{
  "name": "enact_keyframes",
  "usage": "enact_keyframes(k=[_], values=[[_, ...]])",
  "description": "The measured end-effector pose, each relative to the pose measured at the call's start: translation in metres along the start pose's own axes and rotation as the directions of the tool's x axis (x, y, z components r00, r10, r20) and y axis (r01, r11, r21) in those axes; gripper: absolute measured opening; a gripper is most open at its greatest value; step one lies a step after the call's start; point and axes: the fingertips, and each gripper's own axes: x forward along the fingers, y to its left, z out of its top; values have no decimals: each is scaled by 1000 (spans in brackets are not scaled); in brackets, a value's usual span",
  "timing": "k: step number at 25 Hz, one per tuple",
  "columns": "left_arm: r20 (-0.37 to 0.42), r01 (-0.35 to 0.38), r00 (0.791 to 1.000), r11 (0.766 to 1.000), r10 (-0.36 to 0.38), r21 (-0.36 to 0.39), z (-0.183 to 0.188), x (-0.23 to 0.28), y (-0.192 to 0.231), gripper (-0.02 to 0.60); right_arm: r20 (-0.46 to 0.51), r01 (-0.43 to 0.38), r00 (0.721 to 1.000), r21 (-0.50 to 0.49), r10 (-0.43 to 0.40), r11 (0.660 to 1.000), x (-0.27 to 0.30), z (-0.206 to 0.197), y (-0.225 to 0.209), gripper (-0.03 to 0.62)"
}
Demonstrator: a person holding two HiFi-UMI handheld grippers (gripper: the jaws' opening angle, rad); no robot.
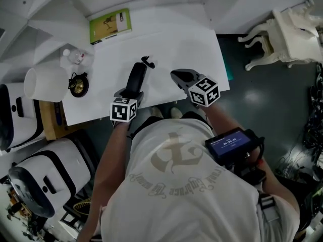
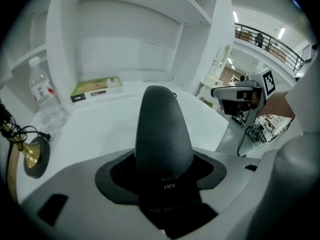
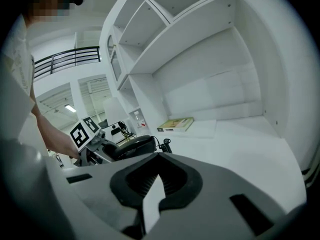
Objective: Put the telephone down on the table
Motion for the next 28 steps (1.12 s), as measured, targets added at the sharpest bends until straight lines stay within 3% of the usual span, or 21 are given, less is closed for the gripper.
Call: enact_keyframes(k=[17, 28], values=[[-81, 109, 992, 974, -94, 201, 30, 56, -39, 279, 39, 169, 984, 87, -173, 982, -51, -10, -38, 15], [-156, 114, 985, 964, -77, 239, 13, 84, -34, 279, 36, 226, 972, 121, -232, 966, -64, -19, -48, 15]])
